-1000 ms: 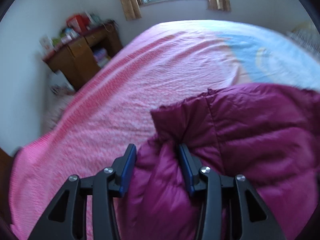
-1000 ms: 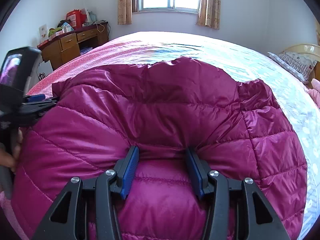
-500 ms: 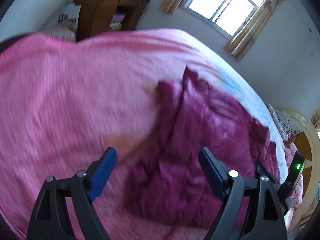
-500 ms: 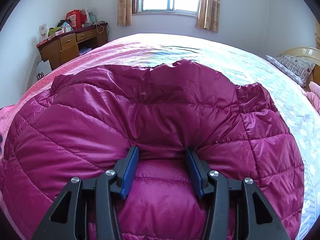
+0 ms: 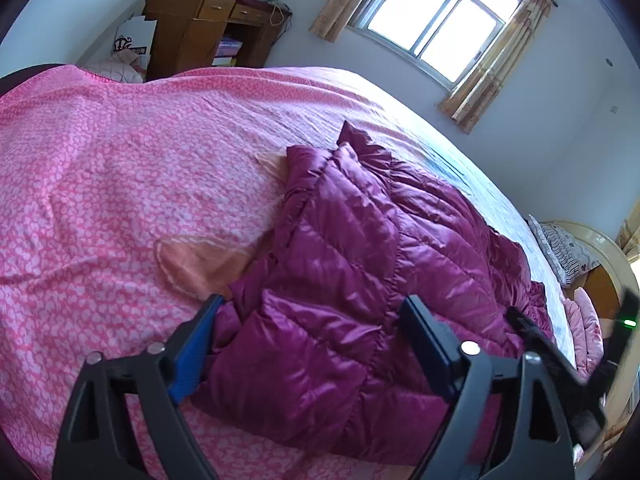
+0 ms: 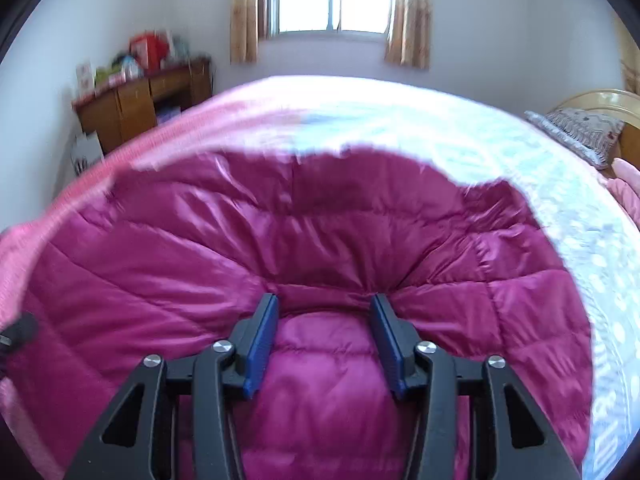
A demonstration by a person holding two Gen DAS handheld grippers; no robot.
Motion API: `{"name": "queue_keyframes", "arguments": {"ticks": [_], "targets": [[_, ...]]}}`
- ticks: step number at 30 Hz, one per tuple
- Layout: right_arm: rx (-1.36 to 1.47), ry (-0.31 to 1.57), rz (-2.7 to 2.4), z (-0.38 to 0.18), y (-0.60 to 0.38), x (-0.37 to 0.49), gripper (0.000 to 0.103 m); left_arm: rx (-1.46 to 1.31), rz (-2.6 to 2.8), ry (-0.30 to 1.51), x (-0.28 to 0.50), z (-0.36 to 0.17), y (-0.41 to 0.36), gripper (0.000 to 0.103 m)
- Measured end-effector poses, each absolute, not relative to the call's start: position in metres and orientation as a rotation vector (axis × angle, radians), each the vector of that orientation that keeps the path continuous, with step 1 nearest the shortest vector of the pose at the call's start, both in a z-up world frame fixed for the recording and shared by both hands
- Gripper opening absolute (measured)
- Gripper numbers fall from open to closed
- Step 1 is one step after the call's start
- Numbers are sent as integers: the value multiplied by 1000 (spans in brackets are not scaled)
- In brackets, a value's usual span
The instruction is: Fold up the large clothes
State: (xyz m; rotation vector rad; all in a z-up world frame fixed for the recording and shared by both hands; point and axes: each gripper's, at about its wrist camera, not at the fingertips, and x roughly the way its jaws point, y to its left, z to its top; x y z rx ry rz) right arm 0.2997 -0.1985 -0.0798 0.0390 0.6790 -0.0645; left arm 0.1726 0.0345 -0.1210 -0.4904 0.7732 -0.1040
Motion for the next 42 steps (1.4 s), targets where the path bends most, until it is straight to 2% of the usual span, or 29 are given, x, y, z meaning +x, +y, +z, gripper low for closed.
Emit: {"name": "queue_keyframes", "arguments": {"ticks": [1,9,12,14,15,17,19,26,33,42], "targets": [[41,674,-40,-76,-193,295,29,-502,-103,769,173,-121,35,87],[198,734,83,-104,-181,284,27,-564,-111,749,166,-121,36,85],[220,729,99,-109,-186,282,27,-551,-111,706,164,-112,31,71],[232,727,105,-111,-190,281,27,-500,-120,652,162,-97,23,53],[239,726,108,-112,-192,280,27,-477,-129,633,164,-89,21,49],[258,722,116,-114,-196,276,27,-416,-177,585,164,-70,8,26],[314,716,141,-117,-206,275,27,-363,-241,561,165,-57,-7,17],[504,695,233,-129,-243,266,24,-122,-457,448,143,-17,-89,11],[622,690,315,-138,-277,262,22,83,-636,397,113,-7,-157,10],[722,700,327,-135,-321,244,18,177,-753,371,99,6,-186,7]]}}
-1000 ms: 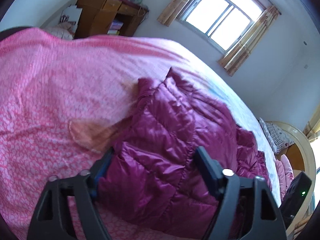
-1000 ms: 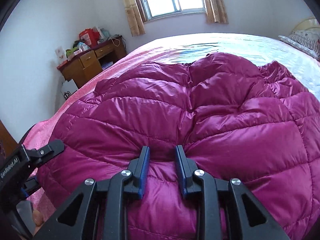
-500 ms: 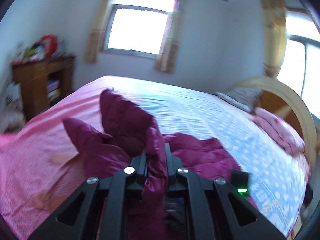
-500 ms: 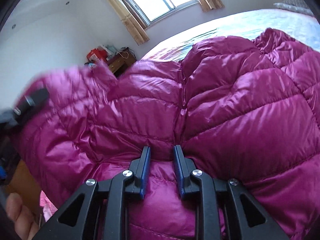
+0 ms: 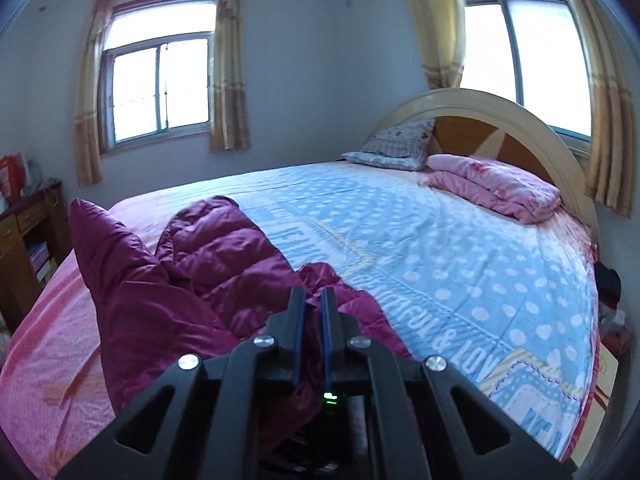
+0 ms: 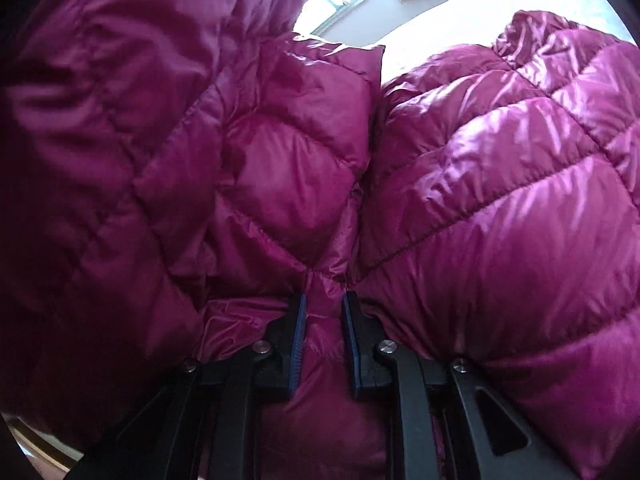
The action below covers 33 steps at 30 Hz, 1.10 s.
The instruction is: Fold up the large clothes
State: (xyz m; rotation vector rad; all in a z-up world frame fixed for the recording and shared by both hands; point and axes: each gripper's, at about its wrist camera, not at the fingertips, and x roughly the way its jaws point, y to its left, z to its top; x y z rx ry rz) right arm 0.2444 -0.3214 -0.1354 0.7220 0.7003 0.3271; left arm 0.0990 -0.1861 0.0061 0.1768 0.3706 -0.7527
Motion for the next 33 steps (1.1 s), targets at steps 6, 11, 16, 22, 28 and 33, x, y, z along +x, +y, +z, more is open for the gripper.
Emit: {"name": "queue_keyframes", "arguments": {"ticks": [6,11,16,22,28,33], "targets": [[728,614,206,-126,-389,171,21,205,-833,398,97,-8,-207,6],[778,547,47,-117,-459,119,21,234,-903,451,89,-28,-231,6],[795,474,30,-97,-497,100,23,128,-903,490,88,-23,-213,13],[690,501,121,-84,-460,111,23,-89,-677,429,105,-1,-103,63],[641,555,227,-88,-410,156,23,-351,-260,414,132,-6,60,103],[648,608,294,-100,-363,179,23,-506,-394,749,214,-41,100,103]]}}
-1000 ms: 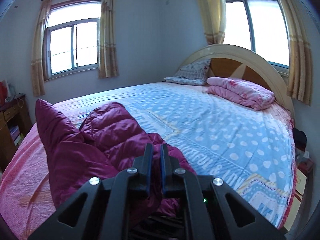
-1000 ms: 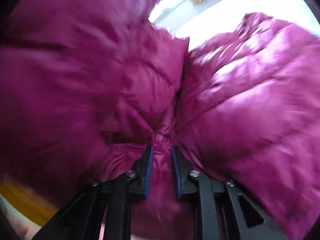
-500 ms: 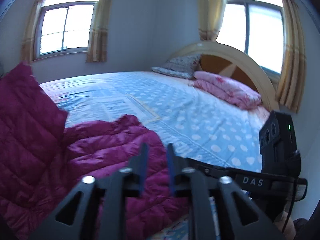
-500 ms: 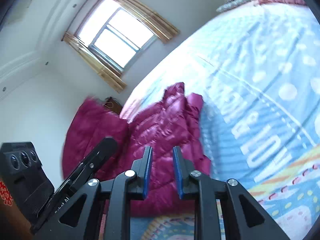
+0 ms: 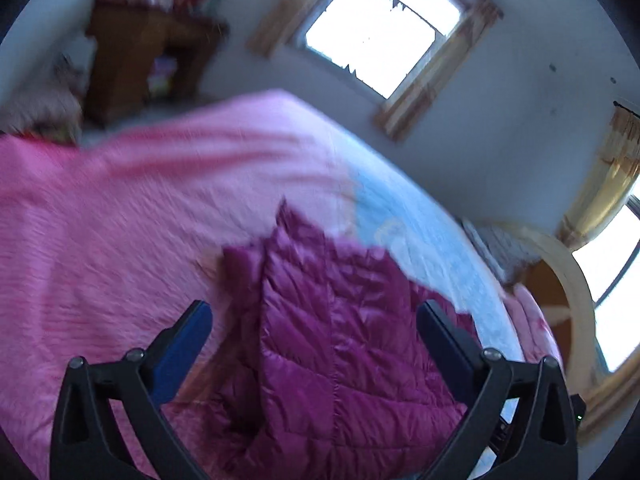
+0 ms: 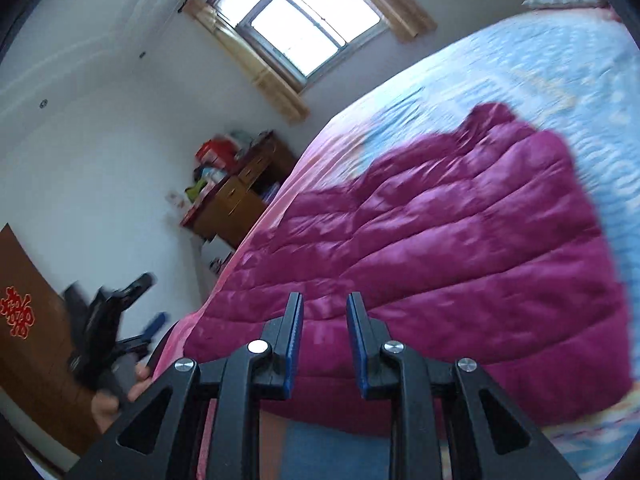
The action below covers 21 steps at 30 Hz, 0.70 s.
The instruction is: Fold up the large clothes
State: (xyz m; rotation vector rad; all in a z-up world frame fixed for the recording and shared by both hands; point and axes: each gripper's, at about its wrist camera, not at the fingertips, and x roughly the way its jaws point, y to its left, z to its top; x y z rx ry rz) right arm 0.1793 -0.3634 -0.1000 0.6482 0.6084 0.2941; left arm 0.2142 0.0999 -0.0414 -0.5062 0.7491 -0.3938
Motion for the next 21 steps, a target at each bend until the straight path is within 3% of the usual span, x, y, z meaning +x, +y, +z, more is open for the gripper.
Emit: {"name": "queue_keyframes", "arguments": {"ticks": [4,7,9,10,11,14,17,18,19,21], "targets": [[618,630,307,-95,-346,171,23,-421,-414,975,250,-79,71,102],[560,633,287,-89,-338,170,23,-445,-443,1063,250,-104,55,89],[552,629,279,-85,-335,169,23,-433,-440,988,237,-99,53,63],[559,625,279,-84,-336,171,23,-483,-471,984,234,-99,55,39],[571,616,282,-84,-336,173,23,-523,-474,977,232,-98,58,29],[587,594,304,-87,-332,182,23,-510,-447,927,221,-81,53,20],[650,679,340,-118,-325,202,23,-456,-459,846,205,-47,38,18],[671,727,334,-135,-323,208,19,-435,-475,822,202,-34,30,18],[688,737,334,-145,-324,211,6,-403,-491,799,198,-22,18,18],[756,729,342,-157,-333,212,0,-317,-512,756,194,-2,-5,18]]}}
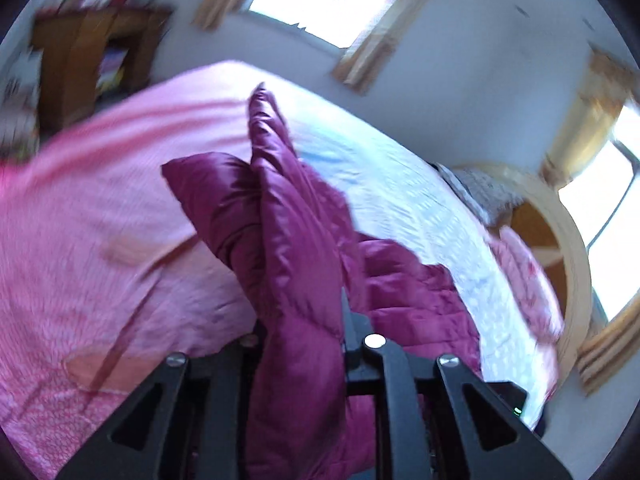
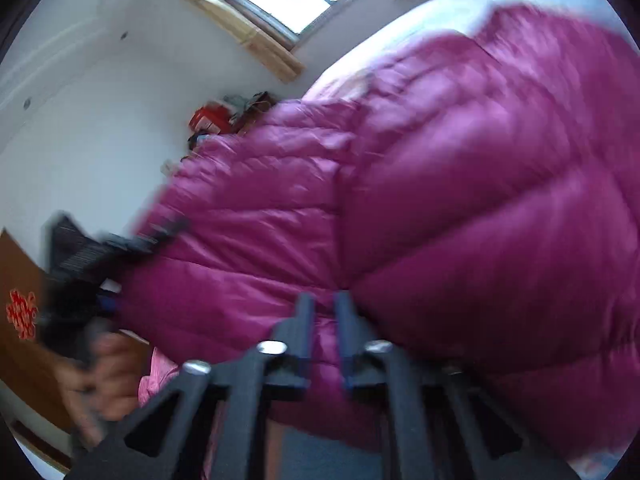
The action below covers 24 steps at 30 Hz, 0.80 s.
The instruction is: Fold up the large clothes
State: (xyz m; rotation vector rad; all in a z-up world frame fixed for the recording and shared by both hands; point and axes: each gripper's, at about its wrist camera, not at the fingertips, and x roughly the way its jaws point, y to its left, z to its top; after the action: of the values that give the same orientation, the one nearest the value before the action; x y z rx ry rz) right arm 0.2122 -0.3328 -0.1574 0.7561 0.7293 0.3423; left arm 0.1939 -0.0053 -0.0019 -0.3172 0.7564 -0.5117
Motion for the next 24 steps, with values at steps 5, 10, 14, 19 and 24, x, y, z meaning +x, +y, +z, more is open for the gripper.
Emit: {"name": "queue_keyframes", "arguments": {"ticks": [5,10,14,19,24], "targets": [[807,757,374,-159,-340,217,0,-119,-623,701,184,23,-84,18],[929,661,332,-149,-373,185,3,114,-672,694,168,14,-169,18],[952,573,194,-141,-427,135,3,298,-659,727,163,-12,-221,18],[986,479,5,-139,-489,83,3,487,-613,700,133,-47,-278,31],[949,406,-22,-112,-523,71,3,507,-717,668,116,-60,-294,96]]}}
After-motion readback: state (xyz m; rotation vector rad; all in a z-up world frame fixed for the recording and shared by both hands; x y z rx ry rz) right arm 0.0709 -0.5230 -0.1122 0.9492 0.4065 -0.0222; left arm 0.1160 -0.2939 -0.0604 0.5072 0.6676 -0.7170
